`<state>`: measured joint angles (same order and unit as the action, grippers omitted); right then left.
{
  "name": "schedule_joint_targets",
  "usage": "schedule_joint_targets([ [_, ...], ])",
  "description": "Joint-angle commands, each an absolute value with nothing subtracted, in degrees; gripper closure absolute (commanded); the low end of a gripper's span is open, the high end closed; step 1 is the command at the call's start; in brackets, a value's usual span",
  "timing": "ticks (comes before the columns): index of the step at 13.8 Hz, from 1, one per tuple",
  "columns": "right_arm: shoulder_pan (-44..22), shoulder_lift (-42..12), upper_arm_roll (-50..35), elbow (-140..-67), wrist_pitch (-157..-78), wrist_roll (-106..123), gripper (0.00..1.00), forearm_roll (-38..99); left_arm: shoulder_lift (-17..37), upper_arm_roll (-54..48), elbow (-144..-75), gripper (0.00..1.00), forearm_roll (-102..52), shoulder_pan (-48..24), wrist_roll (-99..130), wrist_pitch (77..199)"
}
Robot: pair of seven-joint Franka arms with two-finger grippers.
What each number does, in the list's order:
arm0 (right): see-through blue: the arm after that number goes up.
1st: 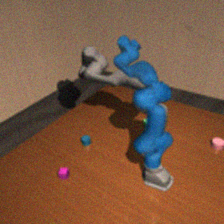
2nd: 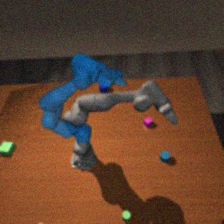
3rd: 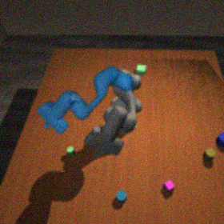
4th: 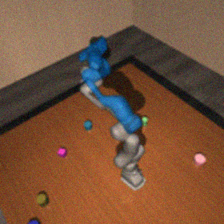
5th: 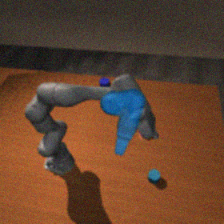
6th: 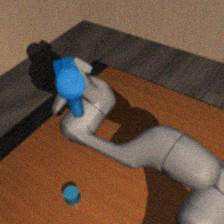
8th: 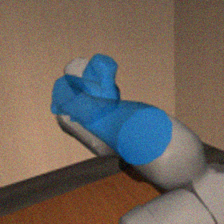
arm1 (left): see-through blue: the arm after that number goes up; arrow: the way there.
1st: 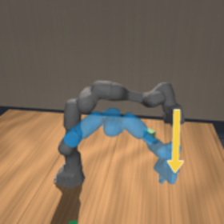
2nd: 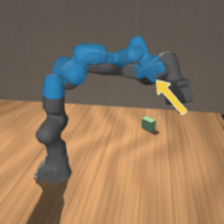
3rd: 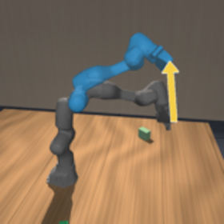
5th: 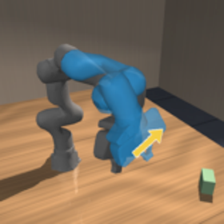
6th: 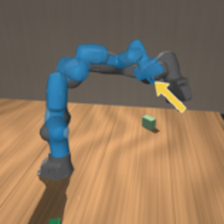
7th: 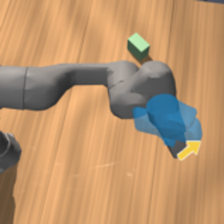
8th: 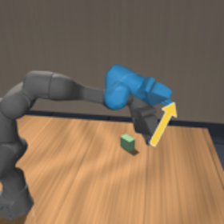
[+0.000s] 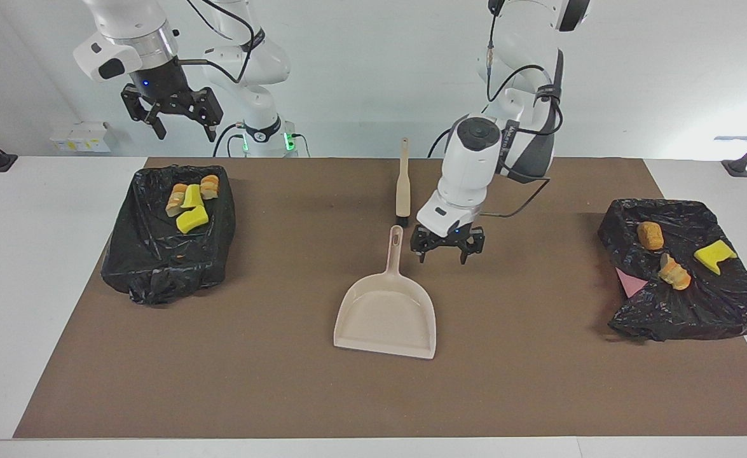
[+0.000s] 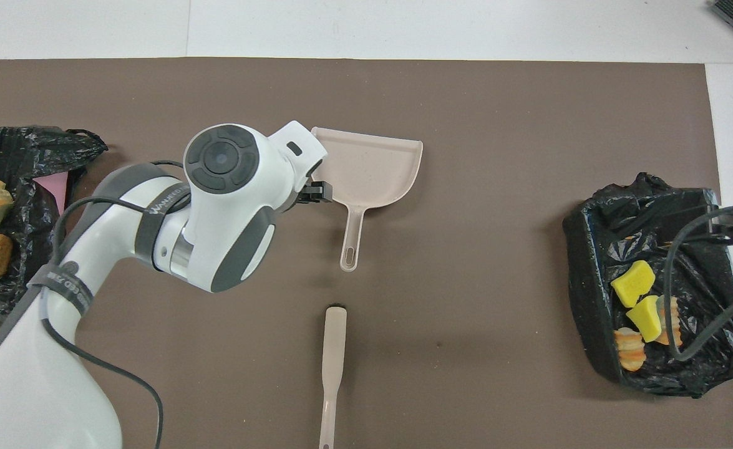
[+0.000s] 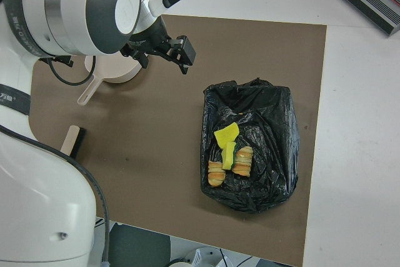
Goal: Sweep and dump trash in bin
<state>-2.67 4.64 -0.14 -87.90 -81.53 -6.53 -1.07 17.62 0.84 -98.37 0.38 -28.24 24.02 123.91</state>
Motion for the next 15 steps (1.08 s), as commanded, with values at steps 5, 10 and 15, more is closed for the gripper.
schedule_joint_targets([
  [5, -2.20, 5.27, 0.00, -88.59, -81.56, -5.18, 0.00, -0.26, 16.08, -0.09, -94.58, 0.00, -2.72, -16.45, 11.89, 118.41],
  [10, -2.20, 5.19, 0.00, -88.59, -81.56, -5.19, 0.00, -0.26, 10.64, 0.53, -93.69, 0.00, -7.47, -6.70, -2.18, 109.35],
  [15, -2.20, 5.27, 0.00, -88.59, -81.56, -5.01, 0.00, -0.26, 6.51, 1.49, -91.68, 0.00, -1.42, -5.89, -3.68, 100.83],
])
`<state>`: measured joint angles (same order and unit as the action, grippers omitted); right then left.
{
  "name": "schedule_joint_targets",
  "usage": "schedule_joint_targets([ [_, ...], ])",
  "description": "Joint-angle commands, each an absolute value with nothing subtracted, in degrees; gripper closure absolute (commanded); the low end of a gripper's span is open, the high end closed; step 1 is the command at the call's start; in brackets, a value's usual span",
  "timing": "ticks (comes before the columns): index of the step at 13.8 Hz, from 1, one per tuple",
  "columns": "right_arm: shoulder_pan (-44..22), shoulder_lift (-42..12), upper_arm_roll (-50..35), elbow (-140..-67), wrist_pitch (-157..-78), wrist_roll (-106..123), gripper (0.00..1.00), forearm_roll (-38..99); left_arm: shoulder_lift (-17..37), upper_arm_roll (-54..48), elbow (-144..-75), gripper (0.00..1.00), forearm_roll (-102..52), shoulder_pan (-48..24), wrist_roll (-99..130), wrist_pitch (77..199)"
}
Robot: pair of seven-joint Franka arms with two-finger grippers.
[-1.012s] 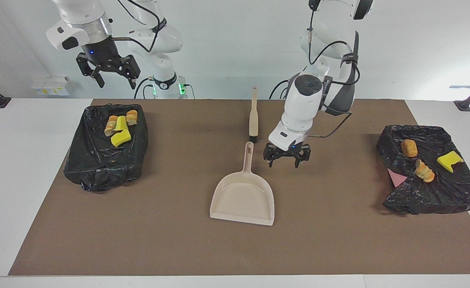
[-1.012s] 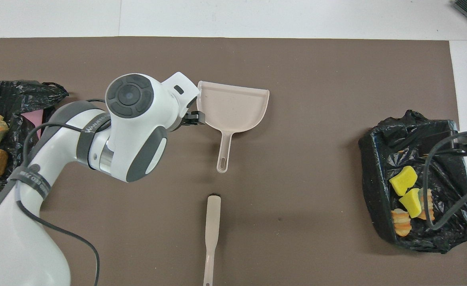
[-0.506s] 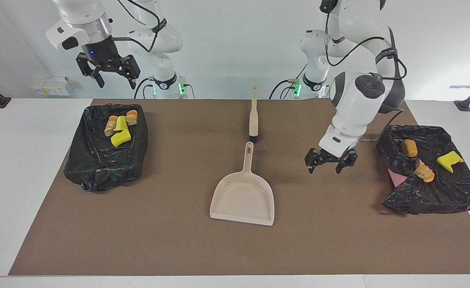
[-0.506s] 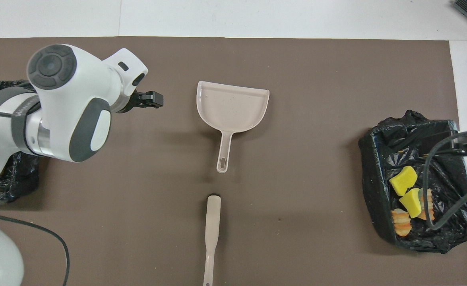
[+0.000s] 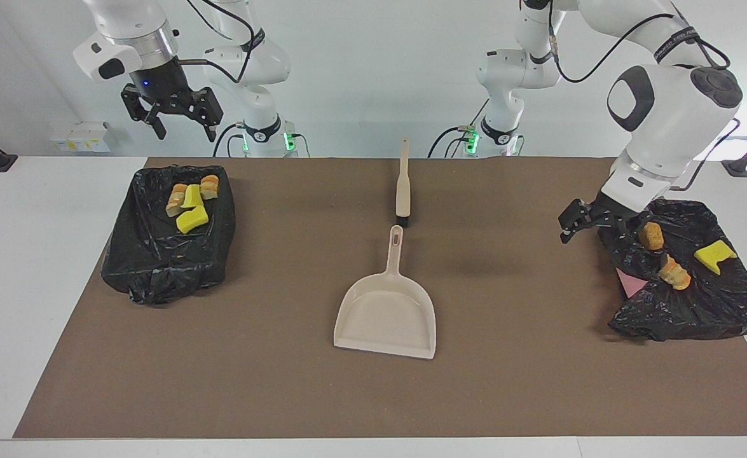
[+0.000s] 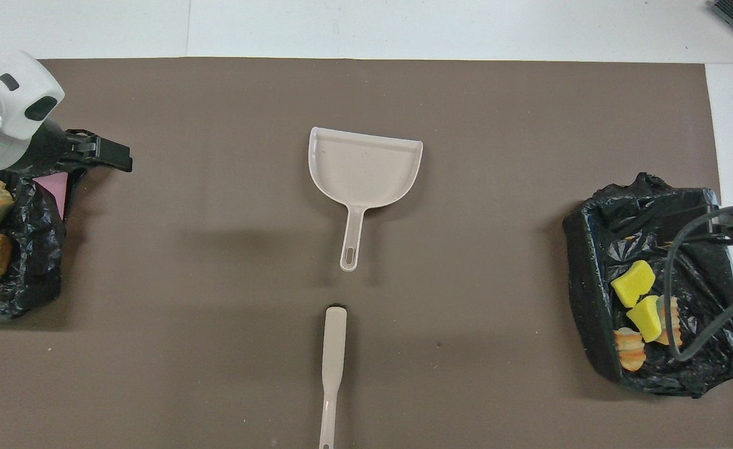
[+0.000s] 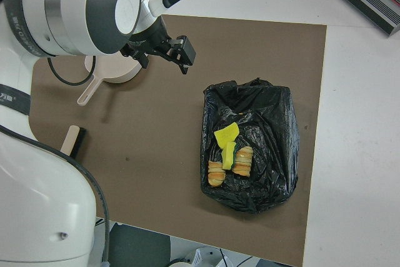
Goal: Sweep and dump trash in bin
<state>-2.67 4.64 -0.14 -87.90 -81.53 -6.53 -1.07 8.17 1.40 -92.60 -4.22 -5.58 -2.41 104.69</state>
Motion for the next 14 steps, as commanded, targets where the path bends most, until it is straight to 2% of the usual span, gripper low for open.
schedule_joint_targets([
  [1, -2.20, 5.19, 0.00, -88.59, -81.56, -5.01, 0.00, -0.26, 5.98, 1.58, -90.97, 0.00, -1.06, -5.89, -4.91, 99.42],
  [6, -2.20, 5.19, 0.00, -88.59, -81.65, -4.92, 0.00, -0.26, 4.04, 3.08, -90.79, 0.00, -2.72, 0.69, -10.73, 97.29],
  [10, -2.11, 5.19, 0.00, -88.59, -81.56, -4.83, 0.00, -0.26, 3.61, 1.67, -90.26, 0.00, -4.14, -0.78, -4.39, 96.51],
  [14, -2.11, 5.19, 0.09, -88.59, -81.65, -4.83, 0.00, -0.26, 0.27, 1.49, -90.44, 0.00, -2.99, -0.97, -5.72, 91.77],
])
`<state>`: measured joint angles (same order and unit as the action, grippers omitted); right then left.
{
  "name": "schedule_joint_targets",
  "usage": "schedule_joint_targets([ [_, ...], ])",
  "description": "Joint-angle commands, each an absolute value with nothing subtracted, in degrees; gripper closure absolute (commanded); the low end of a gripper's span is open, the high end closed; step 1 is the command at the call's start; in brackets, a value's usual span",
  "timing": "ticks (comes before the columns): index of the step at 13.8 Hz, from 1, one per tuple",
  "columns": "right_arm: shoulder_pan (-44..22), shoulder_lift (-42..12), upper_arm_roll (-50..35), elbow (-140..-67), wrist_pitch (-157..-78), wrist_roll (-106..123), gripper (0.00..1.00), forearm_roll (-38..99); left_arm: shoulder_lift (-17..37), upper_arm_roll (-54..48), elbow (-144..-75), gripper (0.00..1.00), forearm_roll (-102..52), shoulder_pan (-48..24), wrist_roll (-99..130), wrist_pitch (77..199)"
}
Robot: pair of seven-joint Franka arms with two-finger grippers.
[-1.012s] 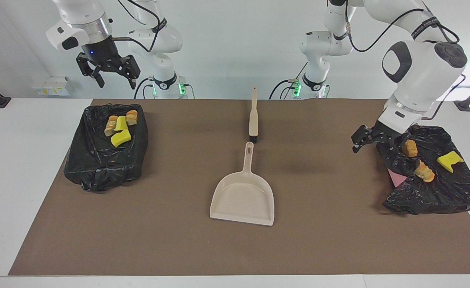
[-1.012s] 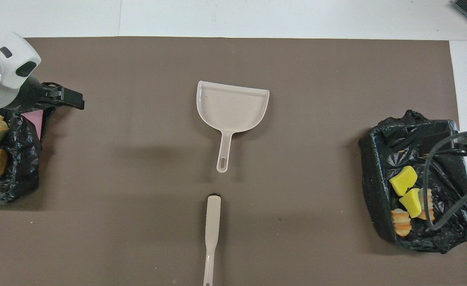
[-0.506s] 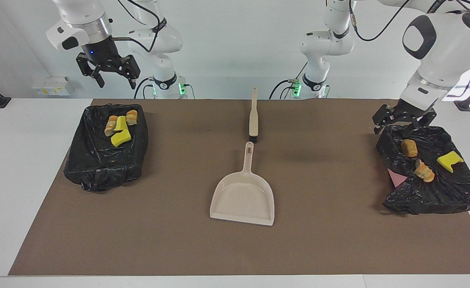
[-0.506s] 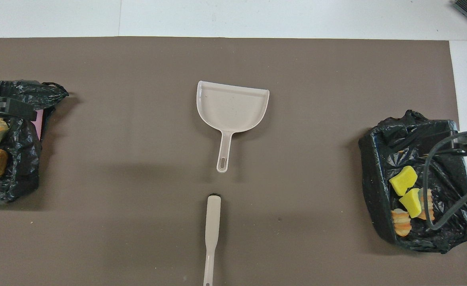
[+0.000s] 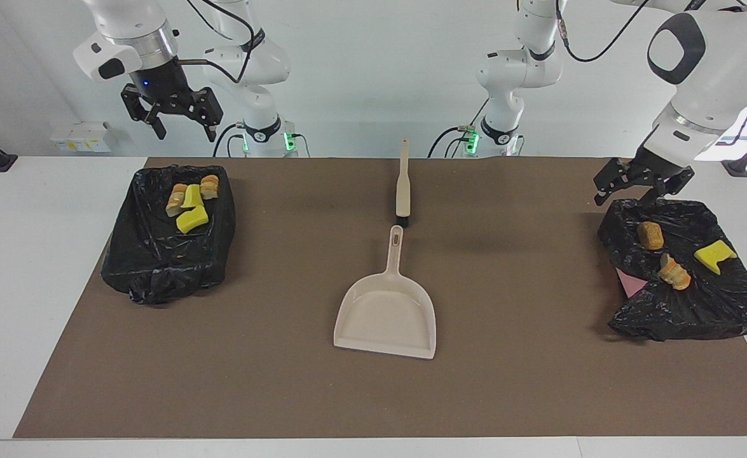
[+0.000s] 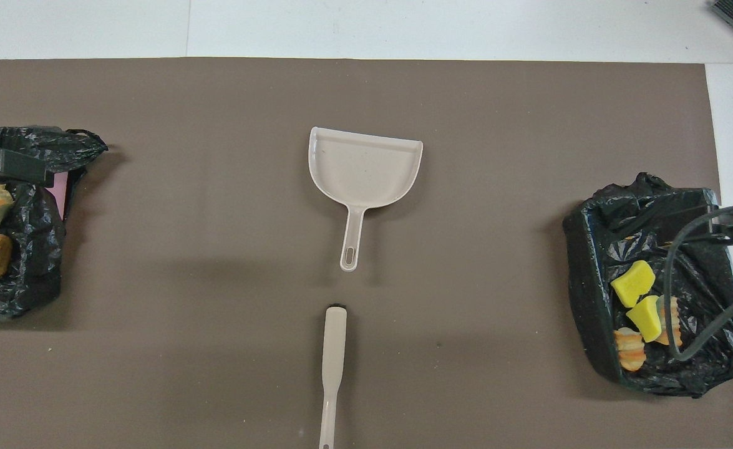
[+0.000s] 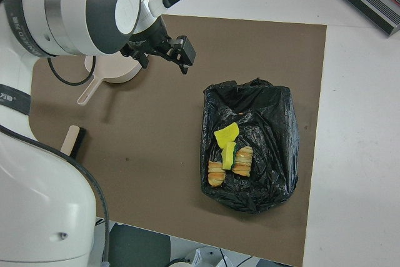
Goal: Sweep and dump trash in bin
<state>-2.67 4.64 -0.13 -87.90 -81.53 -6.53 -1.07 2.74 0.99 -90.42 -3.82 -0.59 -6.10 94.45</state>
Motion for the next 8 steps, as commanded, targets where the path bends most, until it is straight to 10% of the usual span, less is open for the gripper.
schedule_joint_targets([
  [1, -2.11, 5.19, 0.09, -88.59, -81.65, -4.83, 0.00, -0.26, -0.43, 1.58, -90.44, 0.00, -2.99, -0.88, -5.80, 90.10],
  [8, -2.11, 5.19, 0.09, -88.59, -81.56, -4.75, 0.00, -0.26, -2.64, 1.67, -91.76, 0.00, -2.64, -0.53, -8.25, 87.28],
])
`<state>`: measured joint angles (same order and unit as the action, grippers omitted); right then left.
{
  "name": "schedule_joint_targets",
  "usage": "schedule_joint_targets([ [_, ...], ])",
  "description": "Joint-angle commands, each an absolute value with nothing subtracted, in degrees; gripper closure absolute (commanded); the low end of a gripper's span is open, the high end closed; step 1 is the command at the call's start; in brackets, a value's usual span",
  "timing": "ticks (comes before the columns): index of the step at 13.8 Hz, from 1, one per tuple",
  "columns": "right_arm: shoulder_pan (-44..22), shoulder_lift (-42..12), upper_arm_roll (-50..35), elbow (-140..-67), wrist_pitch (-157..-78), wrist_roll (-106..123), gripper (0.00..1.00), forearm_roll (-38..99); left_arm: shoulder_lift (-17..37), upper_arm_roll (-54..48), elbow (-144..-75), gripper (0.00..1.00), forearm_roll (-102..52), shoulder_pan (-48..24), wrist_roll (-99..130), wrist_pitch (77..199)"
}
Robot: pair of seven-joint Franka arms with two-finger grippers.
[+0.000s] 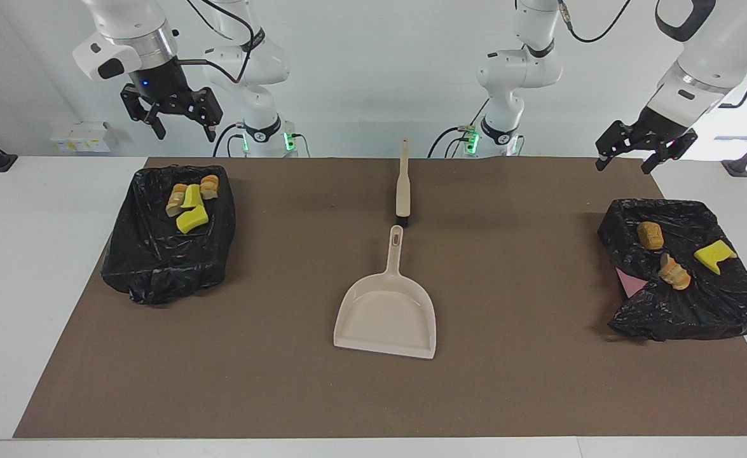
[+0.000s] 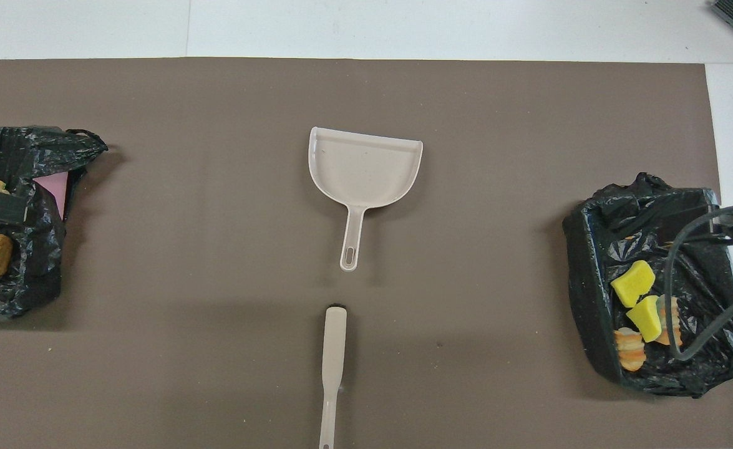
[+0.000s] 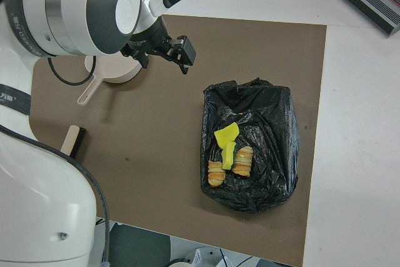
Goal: Sweep and dump trash in bin
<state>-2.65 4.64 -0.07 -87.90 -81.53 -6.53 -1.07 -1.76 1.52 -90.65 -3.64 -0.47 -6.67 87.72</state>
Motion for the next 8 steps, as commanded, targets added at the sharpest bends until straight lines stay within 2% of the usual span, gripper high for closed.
schedule_joint_targets([
  [1, -2.11, 5.19, 0.17, -88.59, -81.56, -4.75, 0.00, -0.26, -2.46, 1.67, -91.41, 0.00, -1.24, -0.96, -10.18, 86.93],
  [8, -2.11, 5.19, 0.18, -88.59, -81.56, -4.75, 0.00, -0.26, -1.49, 1.58, -89.21, 0.00, -1.14, -0.97, -10.11, 83.15],
])
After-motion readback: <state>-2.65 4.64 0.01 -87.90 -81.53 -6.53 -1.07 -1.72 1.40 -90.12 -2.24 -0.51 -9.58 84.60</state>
